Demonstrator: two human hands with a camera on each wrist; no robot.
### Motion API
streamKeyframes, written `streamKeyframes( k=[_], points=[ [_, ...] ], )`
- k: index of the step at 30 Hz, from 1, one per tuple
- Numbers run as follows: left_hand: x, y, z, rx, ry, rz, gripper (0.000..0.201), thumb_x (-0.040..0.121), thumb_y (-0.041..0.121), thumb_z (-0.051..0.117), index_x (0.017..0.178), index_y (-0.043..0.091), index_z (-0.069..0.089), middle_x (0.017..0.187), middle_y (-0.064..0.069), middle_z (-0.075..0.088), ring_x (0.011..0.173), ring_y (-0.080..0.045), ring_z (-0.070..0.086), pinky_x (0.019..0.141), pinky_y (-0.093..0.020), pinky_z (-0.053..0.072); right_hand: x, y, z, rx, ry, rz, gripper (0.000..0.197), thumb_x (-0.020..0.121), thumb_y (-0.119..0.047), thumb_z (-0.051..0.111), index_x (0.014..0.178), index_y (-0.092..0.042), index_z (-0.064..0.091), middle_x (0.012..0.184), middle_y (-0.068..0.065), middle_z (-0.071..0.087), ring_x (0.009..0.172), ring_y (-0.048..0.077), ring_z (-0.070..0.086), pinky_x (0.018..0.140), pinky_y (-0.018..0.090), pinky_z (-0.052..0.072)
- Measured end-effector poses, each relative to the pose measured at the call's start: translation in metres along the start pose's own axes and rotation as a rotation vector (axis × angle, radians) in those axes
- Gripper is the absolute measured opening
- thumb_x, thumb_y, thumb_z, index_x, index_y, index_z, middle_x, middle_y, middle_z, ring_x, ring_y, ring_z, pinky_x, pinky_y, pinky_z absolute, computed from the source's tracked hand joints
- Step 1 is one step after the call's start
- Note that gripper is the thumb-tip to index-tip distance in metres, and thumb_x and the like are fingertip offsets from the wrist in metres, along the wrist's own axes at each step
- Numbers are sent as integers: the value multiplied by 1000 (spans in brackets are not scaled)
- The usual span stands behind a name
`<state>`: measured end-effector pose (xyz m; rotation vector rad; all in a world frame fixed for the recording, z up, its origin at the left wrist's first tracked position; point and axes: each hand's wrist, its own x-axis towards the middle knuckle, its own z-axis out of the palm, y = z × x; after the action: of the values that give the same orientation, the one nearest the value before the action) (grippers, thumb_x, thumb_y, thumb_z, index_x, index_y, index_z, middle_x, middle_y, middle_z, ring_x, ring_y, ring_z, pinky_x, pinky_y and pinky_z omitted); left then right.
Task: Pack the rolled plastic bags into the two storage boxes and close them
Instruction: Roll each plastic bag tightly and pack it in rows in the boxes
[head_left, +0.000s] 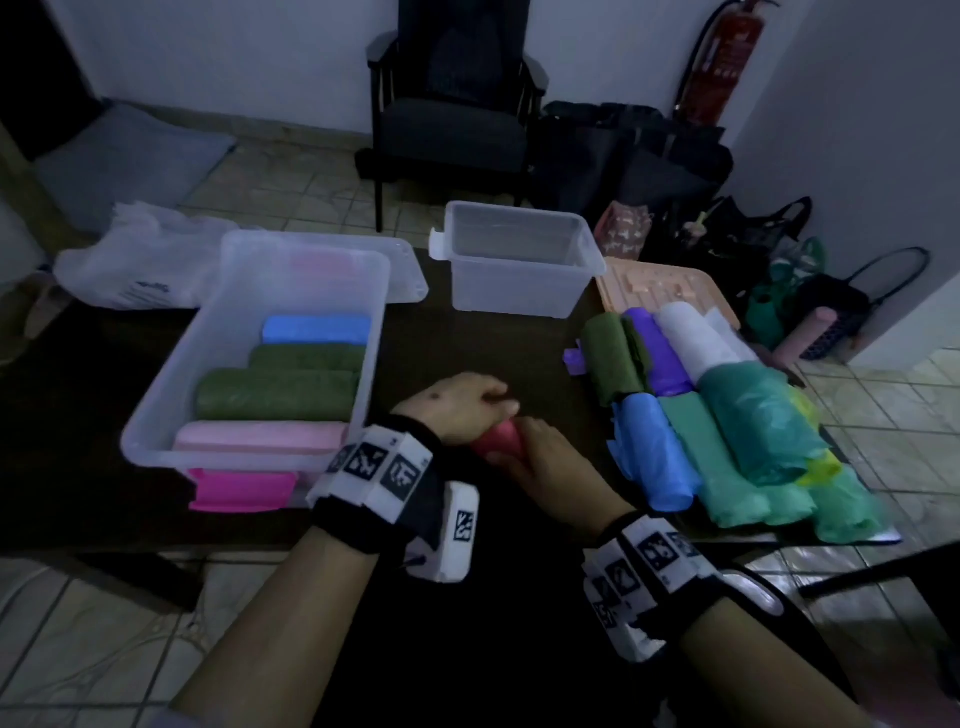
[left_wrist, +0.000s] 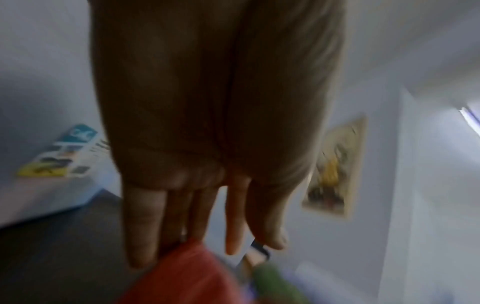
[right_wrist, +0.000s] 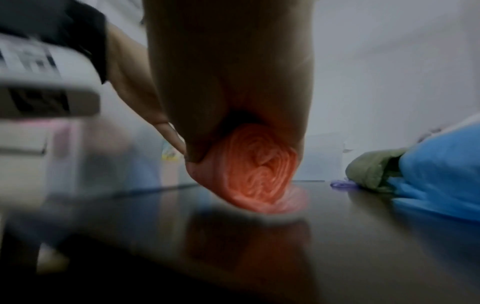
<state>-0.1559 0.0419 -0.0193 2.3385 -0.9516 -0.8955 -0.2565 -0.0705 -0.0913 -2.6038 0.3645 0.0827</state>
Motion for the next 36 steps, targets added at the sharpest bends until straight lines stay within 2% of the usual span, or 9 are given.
streamKeyframes(
  k=[3, 5, 8, 10, 14, 20, 23, 28, 36],
  points=[
    [-22, 13, -46, -151, 192, 47, 39, 100, 32, 39, 133, 14, 47, 136, -5, 48, 124, -19, 44, 94, -28, 32, 12, -18, -12, 288, 51, 56, 33, 94, -37, 51, 115, -10, 50, 103, 8, 59, 82, 16, 57, 67, 26, 42],
    [-30, 3, -84, -205, 391, 21, 35, 101, 27, 38, 128, 11, 51, 132, -8, 51, 122, -22, 46, 94, -30, 34, 21, -36, -24, 450, 10, 97, 35, 95, -38, 47, 119, -12, 48, 103, 5, 58, 80, 13, 58, 66, 24, 45],
    [-34, -39, -136, -135, 631, -194, 35, 99, 21, 41, 126, 2, 53, 133, -19, 50, 122, -31, 46, 98, -34, 36, 31, -61, -40, 558, -13, 73, 41, 96, -37, 43, 127, -10, 44, 108, 7, 57, 92, 19, 59, 76, 30, 49],
    [-36, -75, -158, -74, 700, -374, 42, 97, 21, 47, 130, -4, 48, 137, -23, 45, 126, -35, 44, 99, -37, 35, 37, -76, -47, 559, 2, 23, 41, 96, -38, 43, 126, -9, 44, 102, 3, 56, 87, 15, 58, 73, 27, 50],
    [-42, -120, -165, -35, 597, -529, 58, 95, 29, 52, 137, -7, 37, 142, -25, 39, 131, -36, 38, 105, -37, 29, 52, -106, -57, 520, 35, -91, 32, 97, -35, 43, 117, -10, 45, 91, -1, 54, 75, 10, 57, 65, 23, 49],
    [-33, -146, -150, -180, 486, -539, 51, 97, 27, 47, 132, -10, 45, 138, -26, 45, 127, -36, 44, 107, -37, 34, 84, -153, -60, 331, 109, -258, 40, 98, -34, 45, 124, -5, 43, 92, -1, 51, 72, 7, 52, 61, 20, 45],
    [-35, -139, -148, -127, 479, -506, 48, 102, 26, 33, 137, -7, 38, 143, -25, 38, 132, -32, 37, 103, -29, 26, 102, -170, -55, 176, 115, -303, 40, 96, -34, 48, 121, -2, 47, 98, 5, 51, 82, 17, 52, 70, 26, 41],
    [-34, -143, -149, -158, 540, -430, 39, 101, 16, 35, 130, -7, 47, 137, -26, 44, 126, -33, 43, 98, -31, 34, 125, -181, -37, -203, 78, -300, 50, 94, -43, 48, 127, -6, 44, 123, 14, 49, 111, 28, 48, 92, 38, 41],
    [-39, -150, -151, -360, 636, -290, 32, 96, 16, 47, 112, -7, 61, 115, -25, 59, 112, -36, 54, 98, -42, 43, 139, -198, -31, -316, 108, -298, 51, 95, -43, 47, 131, -7, 40, 128, 13, 47, 117, 27, 45, 96, 41, 41]
  ],
)
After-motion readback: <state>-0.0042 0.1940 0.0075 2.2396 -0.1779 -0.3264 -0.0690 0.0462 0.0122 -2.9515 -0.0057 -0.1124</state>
